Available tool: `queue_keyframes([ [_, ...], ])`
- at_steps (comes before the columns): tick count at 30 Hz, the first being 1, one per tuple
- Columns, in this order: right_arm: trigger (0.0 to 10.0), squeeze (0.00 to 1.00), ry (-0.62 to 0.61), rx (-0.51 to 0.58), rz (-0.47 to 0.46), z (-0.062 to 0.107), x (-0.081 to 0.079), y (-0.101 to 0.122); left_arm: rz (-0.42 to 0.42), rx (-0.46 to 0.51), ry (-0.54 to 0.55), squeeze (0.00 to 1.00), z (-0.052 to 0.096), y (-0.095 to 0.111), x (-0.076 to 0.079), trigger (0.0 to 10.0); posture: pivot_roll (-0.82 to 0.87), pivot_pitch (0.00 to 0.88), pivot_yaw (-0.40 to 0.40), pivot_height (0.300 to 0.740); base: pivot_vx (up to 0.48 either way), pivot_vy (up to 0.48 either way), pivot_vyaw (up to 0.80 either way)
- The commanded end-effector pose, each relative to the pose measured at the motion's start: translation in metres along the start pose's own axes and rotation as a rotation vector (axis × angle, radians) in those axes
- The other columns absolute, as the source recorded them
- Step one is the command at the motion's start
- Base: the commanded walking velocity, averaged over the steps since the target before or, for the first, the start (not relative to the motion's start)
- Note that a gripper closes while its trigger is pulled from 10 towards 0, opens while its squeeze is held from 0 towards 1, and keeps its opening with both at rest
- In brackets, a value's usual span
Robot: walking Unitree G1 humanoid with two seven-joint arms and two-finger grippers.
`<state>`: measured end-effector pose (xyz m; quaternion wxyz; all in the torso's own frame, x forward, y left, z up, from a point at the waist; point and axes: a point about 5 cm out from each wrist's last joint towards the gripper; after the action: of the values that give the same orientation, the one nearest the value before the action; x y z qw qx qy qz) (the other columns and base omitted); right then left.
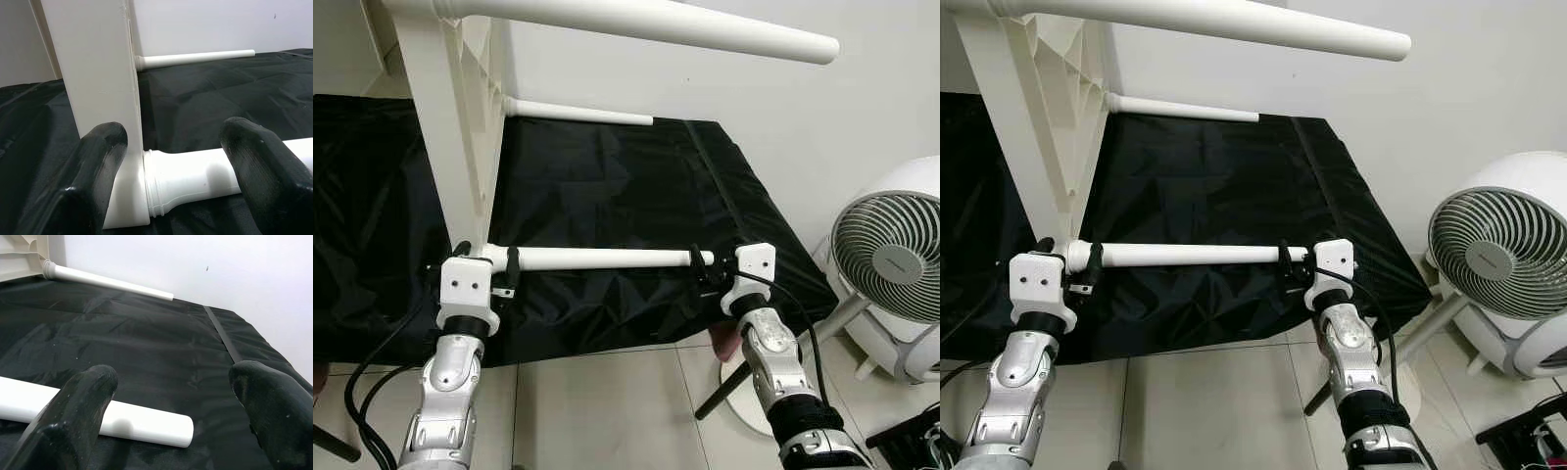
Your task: Building children table
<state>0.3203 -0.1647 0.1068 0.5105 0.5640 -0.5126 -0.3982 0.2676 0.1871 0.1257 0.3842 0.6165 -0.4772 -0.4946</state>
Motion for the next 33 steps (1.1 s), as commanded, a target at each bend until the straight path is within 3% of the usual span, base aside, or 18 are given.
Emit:
queue_keyframes([
  [1, 10.0, 0.00, -0.019, -0.013, 0.018, -0.0026, 0.0037, 0.0014, -0.009, 0.006, -0.001, 0.00, -0.0009, 0.0032, 0.0025, 10.0, 0.23, 0.000, -0.123, 0.740, 0.000, 0.000, 0.00],
  [23, 10.0, 0.00, -0.032, -0.038, 0.048, -0.0006, 0.0047, -0.0009, -0.005, -0.010, -0.002, 0.00, -0.0006, 0.0020, 0.0032, 10.0, 0.22, 0.000, -0.122, 0.740, 0.000, 0.000, 0.00],
  [33, 10.0, 0.00, -0.029, -0.040, 0.050, -0.0005, 0.0059, -0.0003, 0.003, -0.013, 0.008, 0.00, -0.0014, 0.0019, 0.0039, 10.0, 0.21, 0.000, -0.124, 0.740, 0.000, -0.298, 0.00],
])
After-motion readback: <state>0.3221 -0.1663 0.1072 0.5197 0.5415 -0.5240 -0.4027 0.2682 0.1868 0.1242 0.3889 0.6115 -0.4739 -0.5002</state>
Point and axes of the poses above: a point about 5 cm out from each wrist's last joint towards the gripper, its own z axis pointing back from the gripper into the wrist, its own y axis along the axis of the wrist's last joint, x = y × z, and after that the axes turned 3 degrees about -z, right-handed
